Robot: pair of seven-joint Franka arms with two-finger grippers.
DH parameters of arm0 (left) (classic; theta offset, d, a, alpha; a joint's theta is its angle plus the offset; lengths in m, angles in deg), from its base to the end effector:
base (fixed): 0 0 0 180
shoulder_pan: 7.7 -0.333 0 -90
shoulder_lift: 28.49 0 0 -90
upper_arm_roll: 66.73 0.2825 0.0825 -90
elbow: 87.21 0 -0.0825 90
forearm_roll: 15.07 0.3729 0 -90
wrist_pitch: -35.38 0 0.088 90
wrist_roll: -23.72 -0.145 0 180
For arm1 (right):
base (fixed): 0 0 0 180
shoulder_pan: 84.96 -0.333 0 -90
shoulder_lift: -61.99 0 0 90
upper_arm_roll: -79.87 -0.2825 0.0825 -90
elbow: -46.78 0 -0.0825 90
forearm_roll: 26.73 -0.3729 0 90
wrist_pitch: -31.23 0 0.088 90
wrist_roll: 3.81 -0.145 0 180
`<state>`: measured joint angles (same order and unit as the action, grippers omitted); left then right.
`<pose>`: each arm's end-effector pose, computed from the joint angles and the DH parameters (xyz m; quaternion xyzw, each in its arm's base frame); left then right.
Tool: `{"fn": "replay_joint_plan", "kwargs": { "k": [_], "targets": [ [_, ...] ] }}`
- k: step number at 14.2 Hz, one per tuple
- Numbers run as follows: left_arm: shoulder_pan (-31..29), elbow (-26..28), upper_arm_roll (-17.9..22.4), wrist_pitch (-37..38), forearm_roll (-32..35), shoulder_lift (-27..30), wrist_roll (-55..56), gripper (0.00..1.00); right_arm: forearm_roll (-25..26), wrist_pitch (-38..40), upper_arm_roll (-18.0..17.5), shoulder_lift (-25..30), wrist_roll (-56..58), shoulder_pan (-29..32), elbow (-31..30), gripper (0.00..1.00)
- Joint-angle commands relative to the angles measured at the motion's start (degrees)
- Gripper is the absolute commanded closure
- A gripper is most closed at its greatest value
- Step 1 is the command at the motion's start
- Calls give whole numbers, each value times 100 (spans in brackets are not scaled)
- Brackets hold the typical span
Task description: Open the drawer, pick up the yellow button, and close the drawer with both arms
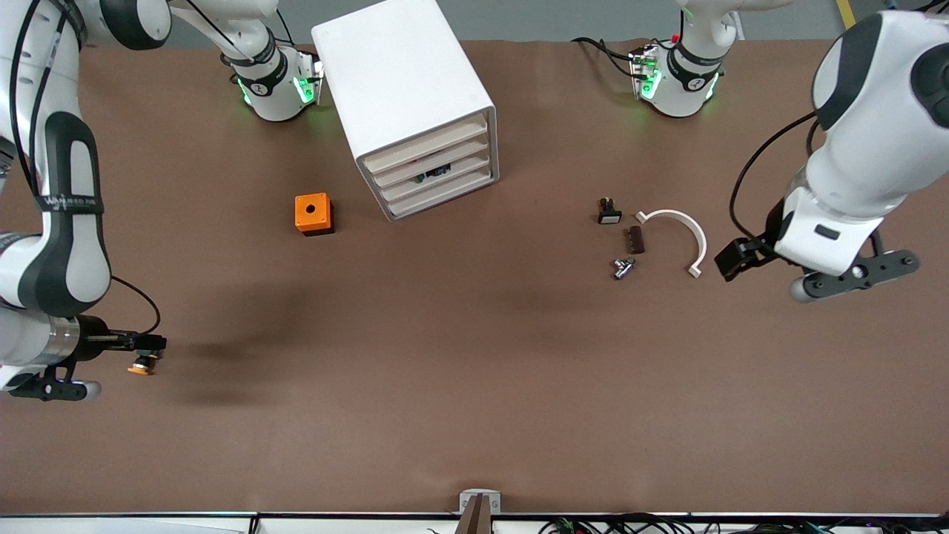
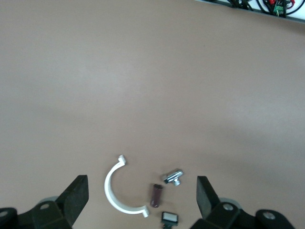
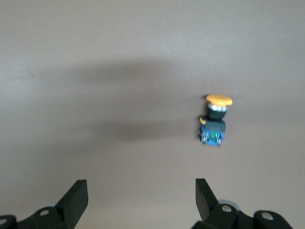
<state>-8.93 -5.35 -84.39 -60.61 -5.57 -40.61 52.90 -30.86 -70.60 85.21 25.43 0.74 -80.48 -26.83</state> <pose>0.5947 -0.1360 0.5124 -0.9926 -0.1080 -0.0403 0.0382 0.6724 -0.0963 0.3047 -0.9962 0.0486 0.0700 0.0152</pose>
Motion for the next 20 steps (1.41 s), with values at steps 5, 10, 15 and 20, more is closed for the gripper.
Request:
{"fn": "replay_joint_plan", "kwargs": {
  "k": [5, 10, 15, 20],
  "targets": [
    [-115, 101, -62, 527, -18, 456, -386, 0, 106, 1155, -50, 1379, -357, -166, -118, 0],
    [-158, 110, -62, 660, -176, 666, -466, 0, 124, 1367, 3, 1670, -191, -105, -109, 0],
    [368, 610, 1096, 774, -510, 1360, -1965, 0, 71, 1473, 3, 1670, -208, -70, 109, 0],
    [659, 769, 1564, 1012, -668, 1580, -2468, 0, 88, 2166, 3, 1688, -199, -70, 627, 0]
  ]
}}
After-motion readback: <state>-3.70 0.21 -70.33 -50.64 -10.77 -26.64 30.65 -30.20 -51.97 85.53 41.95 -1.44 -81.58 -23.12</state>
